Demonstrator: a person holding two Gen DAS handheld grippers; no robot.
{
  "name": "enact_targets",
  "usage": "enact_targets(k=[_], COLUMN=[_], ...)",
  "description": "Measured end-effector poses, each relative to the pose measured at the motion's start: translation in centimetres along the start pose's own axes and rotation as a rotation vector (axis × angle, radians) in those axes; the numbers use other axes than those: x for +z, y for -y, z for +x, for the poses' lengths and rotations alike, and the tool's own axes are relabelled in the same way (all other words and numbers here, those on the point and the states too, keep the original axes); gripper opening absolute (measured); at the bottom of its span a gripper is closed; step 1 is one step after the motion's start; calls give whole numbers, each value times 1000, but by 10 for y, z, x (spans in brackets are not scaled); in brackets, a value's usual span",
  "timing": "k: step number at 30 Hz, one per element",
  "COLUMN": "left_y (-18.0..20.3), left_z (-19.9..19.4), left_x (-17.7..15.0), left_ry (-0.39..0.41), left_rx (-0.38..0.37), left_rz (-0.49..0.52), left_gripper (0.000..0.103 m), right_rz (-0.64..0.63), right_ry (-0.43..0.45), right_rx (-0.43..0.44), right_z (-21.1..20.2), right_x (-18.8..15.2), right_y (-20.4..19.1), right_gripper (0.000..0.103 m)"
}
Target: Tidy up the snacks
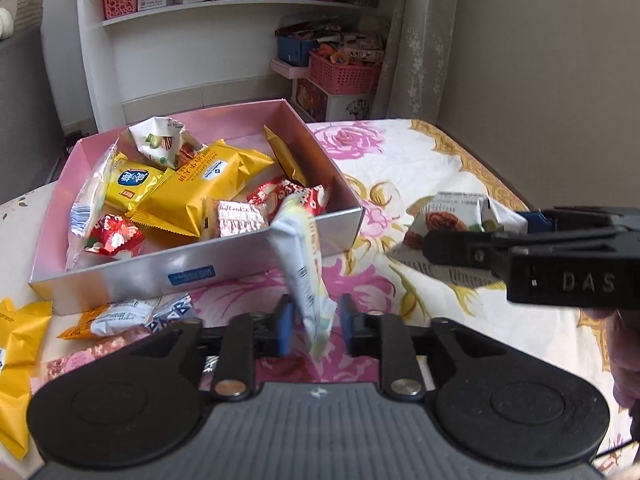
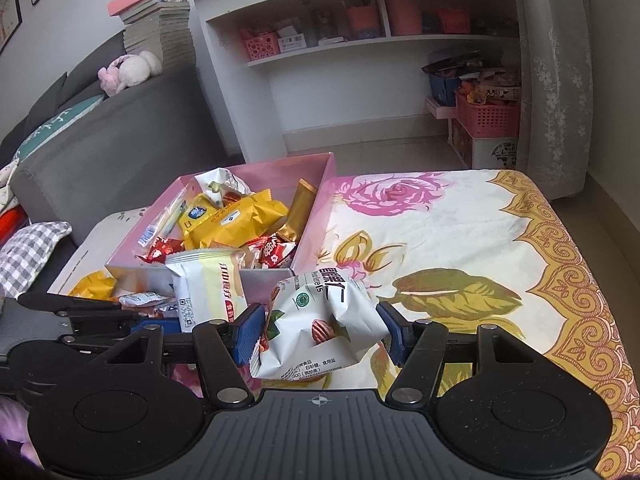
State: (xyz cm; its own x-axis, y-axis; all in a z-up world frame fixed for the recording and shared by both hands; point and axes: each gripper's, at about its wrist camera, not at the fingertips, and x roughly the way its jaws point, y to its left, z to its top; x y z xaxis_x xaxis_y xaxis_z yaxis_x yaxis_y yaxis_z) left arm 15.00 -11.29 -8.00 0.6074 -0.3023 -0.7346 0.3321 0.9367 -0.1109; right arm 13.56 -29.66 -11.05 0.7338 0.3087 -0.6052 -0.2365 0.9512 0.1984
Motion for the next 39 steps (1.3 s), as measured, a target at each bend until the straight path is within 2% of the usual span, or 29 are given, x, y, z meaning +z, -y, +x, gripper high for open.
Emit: enact_targets(k=[4,6,8,20,28,36,39], left_y=[0,-1,-1,-1,-37,-75,-84], left_z=[11,12,10,-29,-46,-44,-40], left_x=[5,7,7,18,32,29,26], left_ry=[-2,-3,1,43,84,118,140], left_rx=[32,42,30,41,110,188,195], left_rz=[-38,-50,-60,60,42,14,6], left_gripper=[25,12,11,11,11,11,11], right_rz=[1,2,2,1,26,81,89], right_ry=[-9,-10,-8,43,84,93,88], right_rx=[-3,-3,-1,27,46,49,46], right_z=[3,4,4,-3,2,23,34], right_x=[-1,-1,0,16,34,45,46], right_y=[0,0,-1,-20,-37,-45,-50], right_gripper=[61,61,61,61,61,61,61])
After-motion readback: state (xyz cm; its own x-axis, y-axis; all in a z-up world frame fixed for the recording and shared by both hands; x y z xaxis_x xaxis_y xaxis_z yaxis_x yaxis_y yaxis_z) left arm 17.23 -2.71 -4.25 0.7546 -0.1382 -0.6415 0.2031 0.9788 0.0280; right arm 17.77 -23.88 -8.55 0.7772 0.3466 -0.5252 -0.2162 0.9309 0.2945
